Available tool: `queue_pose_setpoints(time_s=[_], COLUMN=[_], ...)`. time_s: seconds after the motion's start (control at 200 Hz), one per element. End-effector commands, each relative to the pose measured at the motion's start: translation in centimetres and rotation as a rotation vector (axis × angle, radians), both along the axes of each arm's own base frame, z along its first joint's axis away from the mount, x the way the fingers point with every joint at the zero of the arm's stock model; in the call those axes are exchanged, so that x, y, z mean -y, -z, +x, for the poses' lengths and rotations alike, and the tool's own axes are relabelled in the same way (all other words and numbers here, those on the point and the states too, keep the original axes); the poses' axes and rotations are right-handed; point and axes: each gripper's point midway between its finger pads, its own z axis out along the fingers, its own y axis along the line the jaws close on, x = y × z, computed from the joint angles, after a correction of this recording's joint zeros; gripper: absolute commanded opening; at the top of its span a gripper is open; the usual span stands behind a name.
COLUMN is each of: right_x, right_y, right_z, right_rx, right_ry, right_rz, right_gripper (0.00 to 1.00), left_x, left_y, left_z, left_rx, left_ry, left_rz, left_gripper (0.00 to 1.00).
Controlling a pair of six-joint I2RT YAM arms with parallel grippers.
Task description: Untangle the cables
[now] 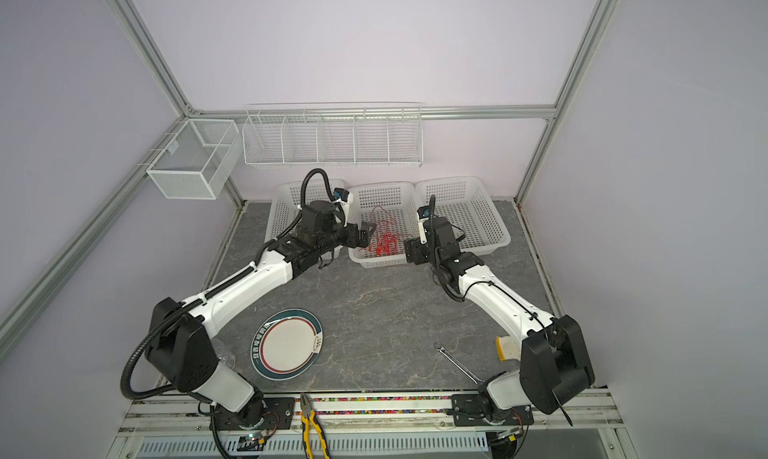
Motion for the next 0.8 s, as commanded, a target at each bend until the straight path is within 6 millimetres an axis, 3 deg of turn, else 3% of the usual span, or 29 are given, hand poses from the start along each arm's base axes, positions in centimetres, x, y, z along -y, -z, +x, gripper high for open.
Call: queue_pose_setpoints(time_s=[0.0,0.025,0.09,0.21,0.425,0.63,0.795], right_x=[2.3,3.0,4.9,7.1,11.0,16.8,17.5], right_y=[0.9,1.1,1.7,2.6,2.3,5.0,7.4], right_z=[0.8,0.9,1.0,0.5,-0.9,-1.9,-1.7], right_rx=[-0.02,-0.021,-0.031,-0.035,0.029,0.099,0.155], right_ry=[0.129,0.168,0.257,0.328,0.42,0.559,0.524], right_rz=[-0.052,-0.065,-0.098,-0.084,-0.054,-0.229,-0.299], right_gripper=[0.98,1.0,0.89,0.89,0.89,0.89,0.89], left_x=[-3.4,-4.4,-7.1,-11.4,-17.9,-24.1,-27.0], left_y=[0.7,0.7,0.7,0.4,0.6,2.9,4.4], left_z=[-0.7,-1.2,-2.4,-5.2,-9.0,-11.1,-11.5], left_rx=[0.03,0.039,0.069,0.125,0.197,0.249,0.22], left_ry=[-0.131,-0.16,-0.242,-0.347,-0.534,-0.748,-0.826], left_rz=[0.037,0.044,0.062,0.068,0.092,0.193,0.167], left_gripper=[0.99,0.99,0.99,0.99,0.99,0.99,0.99])
